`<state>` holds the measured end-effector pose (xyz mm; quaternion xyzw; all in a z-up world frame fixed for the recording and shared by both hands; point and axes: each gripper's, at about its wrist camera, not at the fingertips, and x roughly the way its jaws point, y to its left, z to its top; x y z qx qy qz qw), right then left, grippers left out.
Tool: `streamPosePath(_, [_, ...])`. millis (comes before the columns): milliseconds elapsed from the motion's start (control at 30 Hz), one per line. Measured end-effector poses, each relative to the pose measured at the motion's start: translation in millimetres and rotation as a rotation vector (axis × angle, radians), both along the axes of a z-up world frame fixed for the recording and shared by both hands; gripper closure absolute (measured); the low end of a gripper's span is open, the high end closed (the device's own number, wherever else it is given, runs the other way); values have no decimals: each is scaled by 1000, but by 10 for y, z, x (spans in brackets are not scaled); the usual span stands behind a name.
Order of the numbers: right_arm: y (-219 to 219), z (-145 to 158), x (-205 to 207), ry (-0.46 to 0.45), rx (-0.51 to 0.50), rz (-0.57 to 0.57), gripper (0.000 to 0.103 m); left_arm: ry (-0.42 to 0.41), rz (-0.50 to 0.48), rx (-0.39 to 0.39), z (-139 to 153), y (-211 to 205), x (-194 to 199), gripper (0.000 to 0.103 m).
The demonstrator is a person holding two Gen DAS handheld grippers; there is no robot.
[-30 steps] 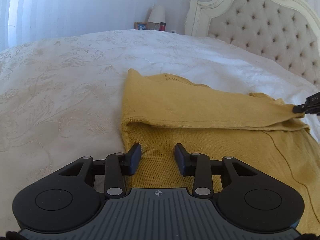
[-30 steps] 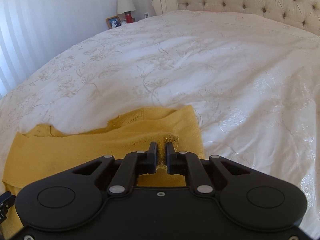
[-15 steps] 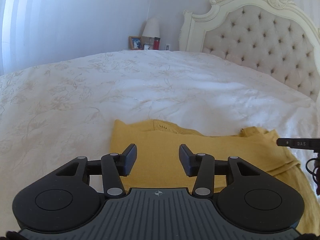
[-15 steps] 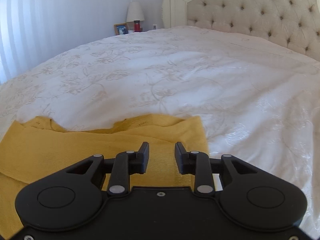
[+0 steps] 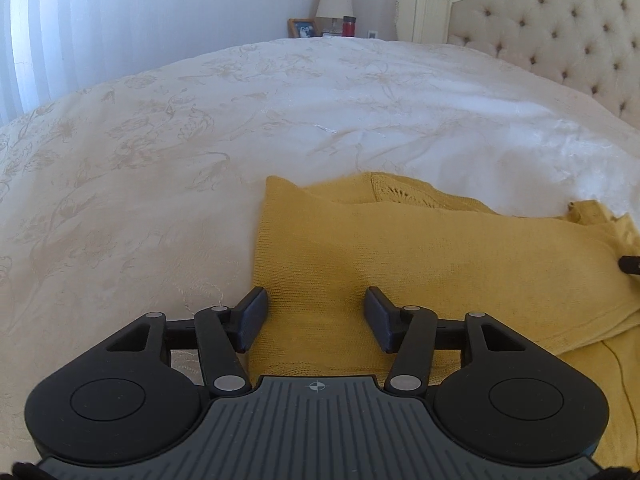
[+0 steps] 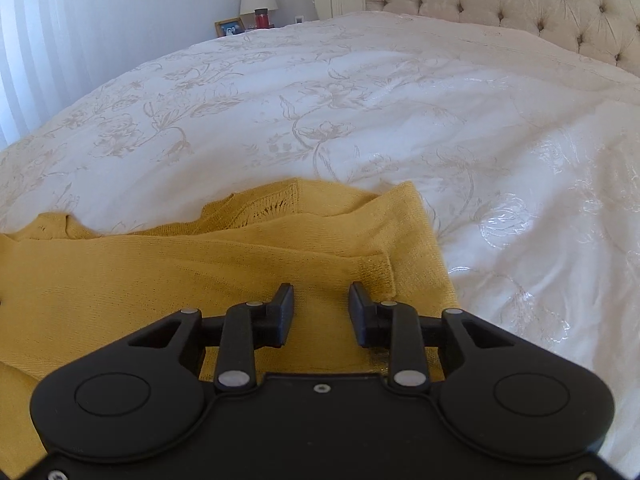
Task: Fold small clothes
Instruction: 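Move both grippers to the hem and close the left gripper on it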
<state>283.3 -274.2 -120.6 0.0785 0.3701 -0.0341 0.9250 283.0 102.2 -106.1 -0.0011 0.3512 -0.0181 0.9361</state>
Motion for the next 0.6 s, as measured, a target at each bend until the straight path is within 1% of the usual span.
streamPosePath(33, [7,24,2,4,-1,4,62,16,-7,-4,24,-6,-1,41])
streamPosePath(67, [5,52,-8,5,4,8,59,36,-18,-5,55,-10,-1,38])
streamPosePath(167, [-8,195,-106,-2,34,19,48,53,-7,-15,143,22,-134,39])
streamPosePath(233, [-15,322,-276,-15,42,51,42,80,4,-53,201,65,-297,39])
streamPosePath(333, [-55,477,-588,-13,51,93,41,119,3,-118,284,144,-581,40])
streamPosePath(467, [-189,616,-1069,20,81,109,38,184,-23,-115,356,182,-977,40])
streamPosePath(533, [-265,658,-1330,42,97,107,37,228,-21,-116,389,199,-1184,40])
streamPosePath(600, [-325,671,-1564,78,114,110,37,250,-15,-143,419,238,-1368,39])
